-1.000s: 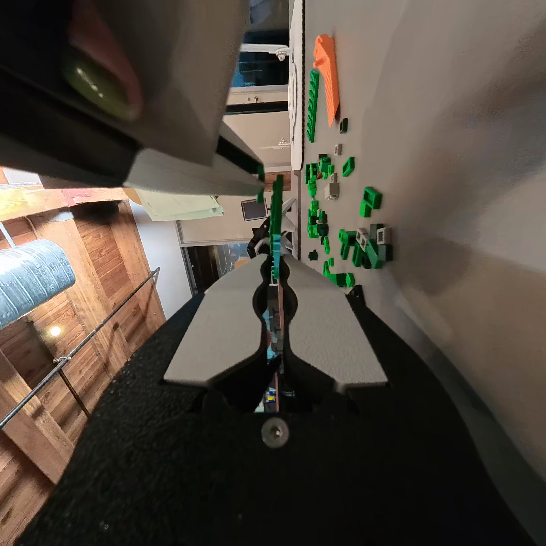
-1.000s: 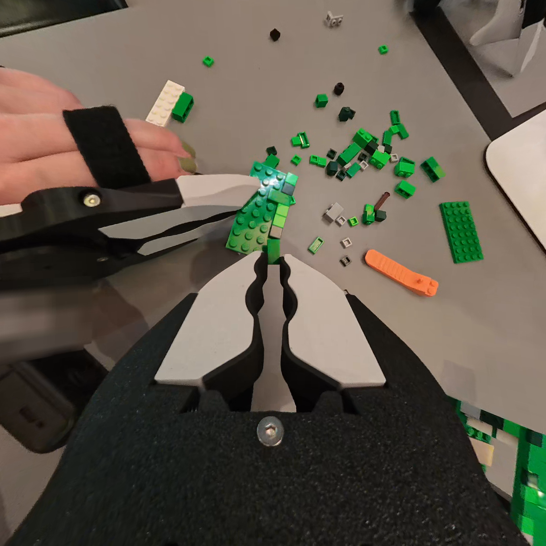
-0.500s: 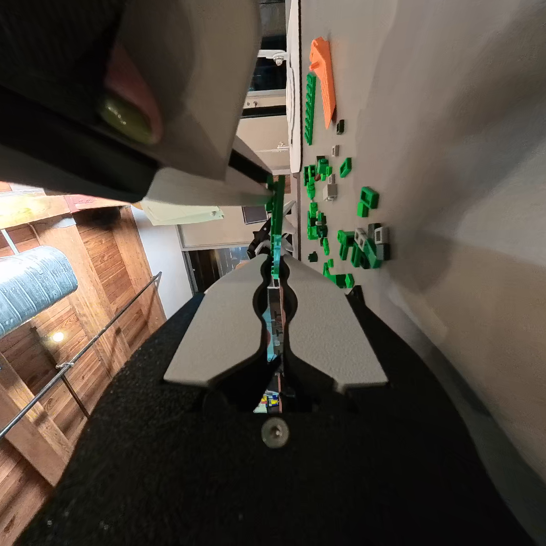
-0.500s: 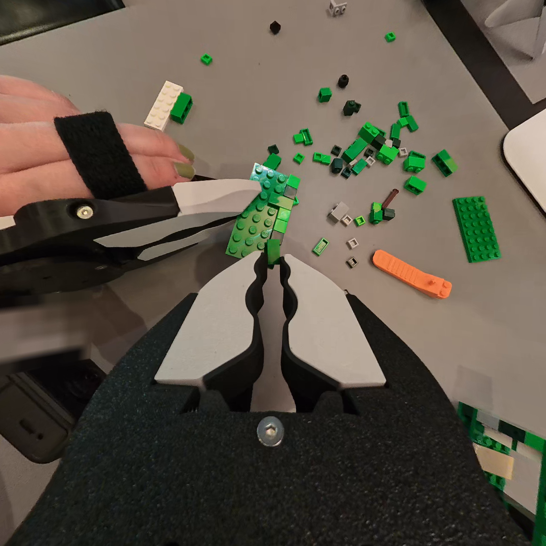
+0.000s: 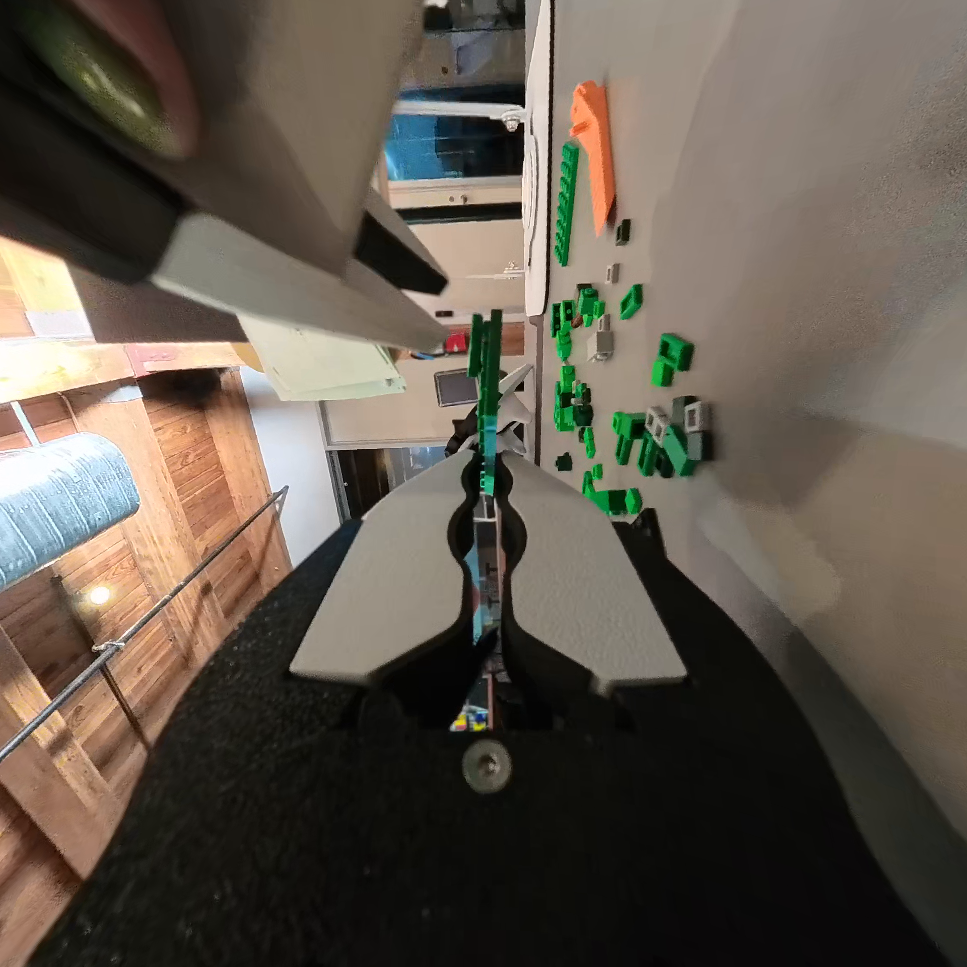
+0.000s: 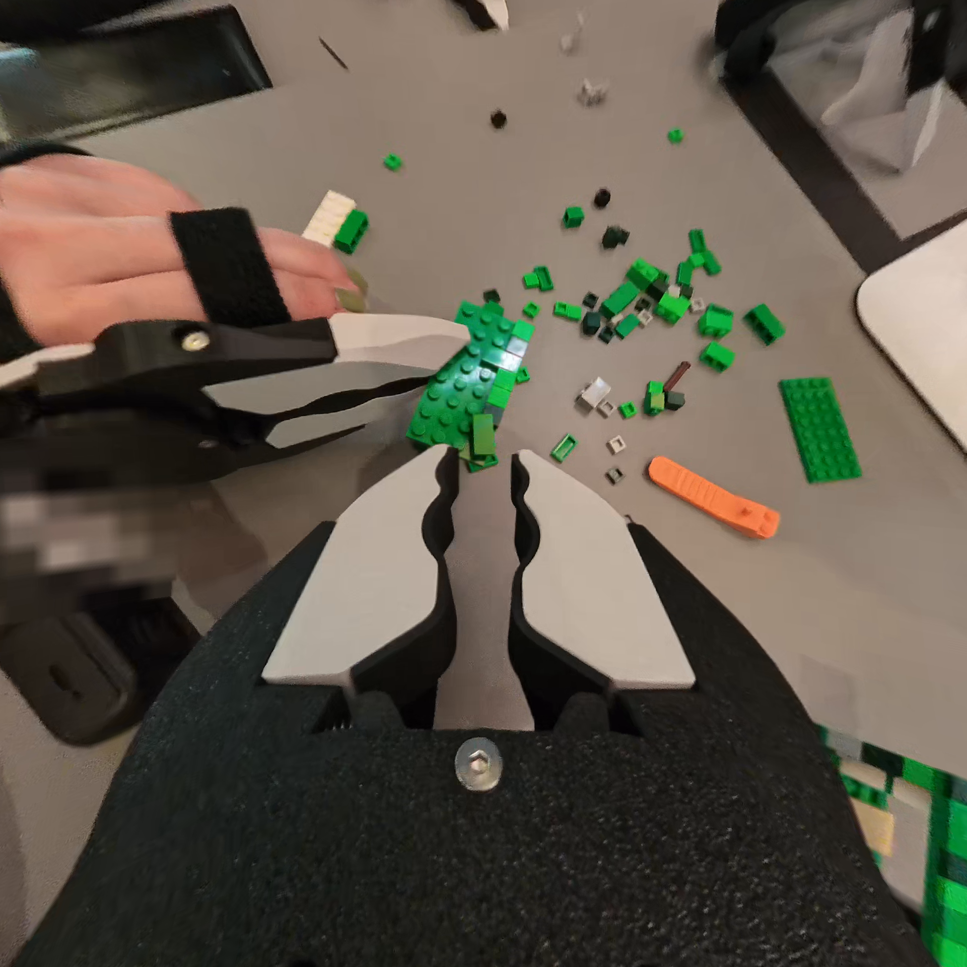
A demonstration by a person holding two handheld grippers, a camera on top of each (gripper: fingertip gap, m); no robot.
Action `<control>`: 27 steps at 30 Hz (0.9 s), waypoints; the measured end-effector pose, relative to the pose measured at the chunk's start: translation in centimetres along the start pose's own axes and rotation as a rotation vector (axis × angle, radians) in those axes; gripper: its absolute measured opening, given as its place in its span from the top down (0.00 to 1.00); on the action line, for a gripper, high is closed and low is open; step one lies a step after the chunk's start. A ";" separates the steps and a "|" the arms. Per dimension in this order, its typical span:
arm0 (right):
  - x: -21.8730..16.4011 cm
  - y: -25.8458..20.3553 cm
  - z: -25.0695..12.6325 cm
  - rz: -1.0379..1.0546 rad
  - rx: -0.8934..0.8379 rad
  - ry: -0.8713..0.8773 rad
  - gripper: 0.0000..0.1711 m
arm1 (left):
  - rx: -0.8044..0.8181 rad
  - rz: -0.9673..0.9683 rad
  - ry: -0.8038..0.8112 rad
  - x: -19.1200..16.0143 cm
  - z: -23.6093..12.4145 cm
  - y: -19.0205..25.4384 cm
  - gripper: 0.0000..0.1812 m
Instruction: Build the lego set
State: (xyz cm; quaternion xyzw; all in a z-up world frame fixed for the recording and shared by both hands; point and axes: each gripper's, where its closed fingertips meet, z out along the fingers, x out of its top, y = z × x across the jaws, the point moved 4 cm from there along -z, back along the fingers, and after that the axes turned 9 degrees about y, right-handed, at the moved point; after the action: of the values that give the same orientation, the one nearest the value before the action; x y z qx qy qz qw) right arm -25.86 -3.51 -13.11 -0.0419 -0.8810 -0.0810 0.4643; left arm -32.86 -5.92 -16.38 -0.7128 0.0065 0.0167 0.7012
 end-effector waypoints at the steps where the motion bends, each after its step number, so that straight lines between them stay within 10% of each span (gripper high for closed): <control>1: 0.3 -0.1 -0.5 -0.031 0.015 0.039 0.87 | 0.001 -0.013 0.008 -0.2 0.0 -0.2 0.98; 10: 0.9 -3.0 -6.2 -0.521 0.189 0.473 0.74 | 0.105 -0.175 0.320 0.0 -2.1 -3.3 0.98; 17: -0.4 -4.7 -6.0 -1.076 -0.019 0.495 0.74 | 0.048 -0.314 0.571 2.0 -3.9 -3.6 0.98; 27: -1.5 -5.9 -4.1 -1.197 0.120 0.455 0.72 | -0.016 -0.274 0.675 3.2 -4.6 -2.6 0.98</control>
State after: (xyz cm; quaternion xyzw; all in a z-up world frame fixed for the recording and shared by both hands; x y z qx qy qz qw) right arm -22.58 -10.07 -12.67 0.5010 -0.6344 -0.2836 0.5158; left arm -29.47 -10.46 -13.80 -0.6781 0.1418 -0.3133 0.6496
